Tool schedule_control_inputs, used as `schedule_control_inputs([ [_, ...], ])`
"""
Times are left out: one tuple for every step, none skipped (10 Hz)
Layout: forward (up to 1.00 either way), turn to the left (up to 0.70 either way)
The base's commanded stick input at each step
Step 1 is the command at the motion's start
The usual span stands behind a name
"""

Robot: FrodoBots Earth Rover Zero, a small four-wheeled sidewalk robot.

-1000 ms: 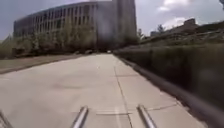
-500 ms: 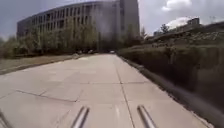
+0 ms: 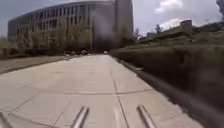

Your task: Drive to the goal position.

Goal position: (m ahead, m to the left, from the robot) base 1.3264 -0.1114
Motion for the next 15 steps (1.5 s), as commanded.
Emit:
schedule_control_inputs([
  [1.0, 0.05],
  [1.0, 0.05],
  [1.0, 0.05],
  [1.0, 0.05],
  [1.0, 0.05],
  [1.0, 0.05],
  [1.0, 0.05],
  [1.0, 0.05],
  [1.0, 0.05],
  [1.0, 0.05],
  [1.0, -0.27],
  [1.0, -0.35],
  [1.0, -0.35],
  [1.0, -0.35],
  [1.0, -0.35],
])
